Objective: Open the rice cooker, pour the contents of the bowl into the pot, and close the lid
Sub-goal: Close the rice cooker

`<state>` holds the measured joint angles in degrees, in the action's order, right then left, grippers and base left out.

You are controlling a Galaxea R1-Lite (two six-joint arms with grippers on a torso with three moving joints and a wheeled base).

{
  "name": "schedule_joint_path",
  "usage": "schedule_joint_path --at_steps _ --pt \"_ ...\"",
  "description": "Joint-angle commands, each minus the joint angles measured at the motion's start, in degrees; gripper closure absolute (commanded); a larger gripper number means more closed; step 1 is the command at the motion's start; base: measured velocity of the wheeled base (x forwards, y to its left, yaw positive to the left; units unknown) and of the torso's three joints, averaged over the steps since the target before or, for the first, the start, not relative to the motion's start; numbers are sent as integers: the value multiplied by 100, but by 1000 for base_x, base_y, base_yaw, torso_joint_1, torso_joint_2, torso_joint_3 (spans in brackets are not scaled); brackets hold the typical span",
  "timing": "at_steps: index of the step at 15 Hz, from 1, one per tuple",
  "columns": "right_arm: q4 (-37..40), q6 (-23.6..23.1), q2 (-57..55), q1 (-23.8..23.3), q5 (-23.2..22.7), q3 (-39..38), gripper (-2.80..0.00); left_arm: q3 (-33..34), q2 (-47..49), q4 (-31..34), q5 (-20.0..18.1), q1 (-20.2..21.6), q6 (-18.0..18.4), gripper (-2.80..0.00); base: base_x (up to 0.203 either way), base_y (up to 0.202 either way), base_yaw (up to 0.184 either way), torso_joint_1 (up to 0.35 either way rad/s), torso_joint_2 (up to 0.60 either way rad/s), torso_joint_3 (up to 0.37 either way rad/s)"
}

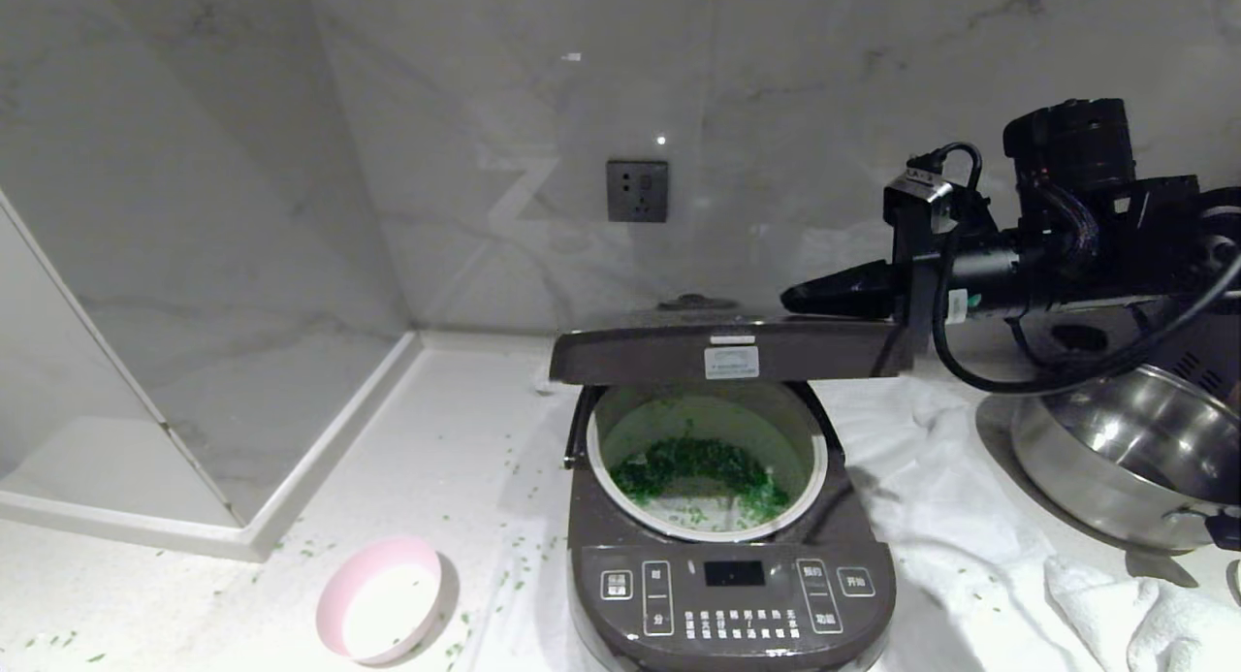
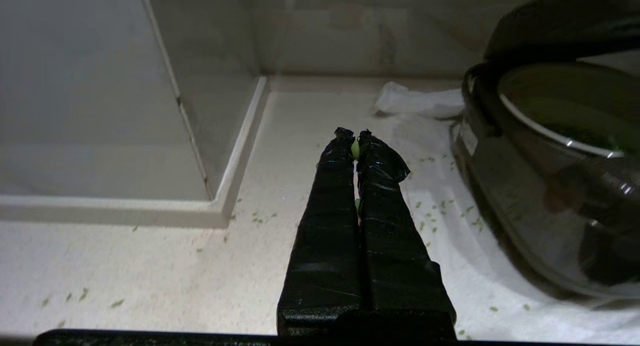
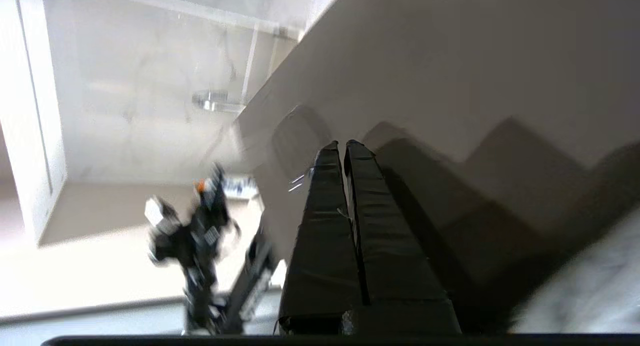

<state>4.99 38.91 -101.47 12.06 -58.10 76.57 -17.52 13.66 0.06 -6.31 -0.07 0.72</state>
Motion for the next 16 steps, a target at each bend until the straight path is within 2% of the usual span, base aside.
schedule_joint_path --at_steps 1,4,6,7,9,11,13,14,16 --pt "-43 3 325 172 -26 -491 0 -713 1723 -402 -120 -31 -59 0 0 0 0 0 0 0" --pt "-322 -7 417 193 -26 -1087 0 -1947 3518 -800 -185 -523 -332 0 0 0 0 0 0 0" --pt "-892 7 518 192 114 -1587 0 -2756 4480 -930 -117 -1330 -587 0 0 0 0 0 0 0" --pt "-1084 17 581 190 231 -1758 0 -3080 4917 -974 75 -1852 -673 0 0 0 0 0 0 0" --pt "-1123 20 690 172 273 -1922 0 -3533 5553 -1017 748 -2787 -816 0 0 0 0 0 0 0" --pt "-1131 20 761 138 271 -2062 0 -3708 6132 -1030 1194 -3456 -924 0 0 0 0 0 0 0" --pt "-1213 20 798 92 264 -2276 0 -3555 6608 -1058 1313 -3902 -1147 0 0 0 0 0 0 0" --pt "-1347 20 817 87 264 -2419 0 -3434 6827 -1070 1343 -4097 -1384 0 0 0 0 0 0 0" --pt "-1528 28 900 86 273 -2687 0 -3301 7126 -1084 1375 -4342 -1663 0 0 0 0 0 0 0"
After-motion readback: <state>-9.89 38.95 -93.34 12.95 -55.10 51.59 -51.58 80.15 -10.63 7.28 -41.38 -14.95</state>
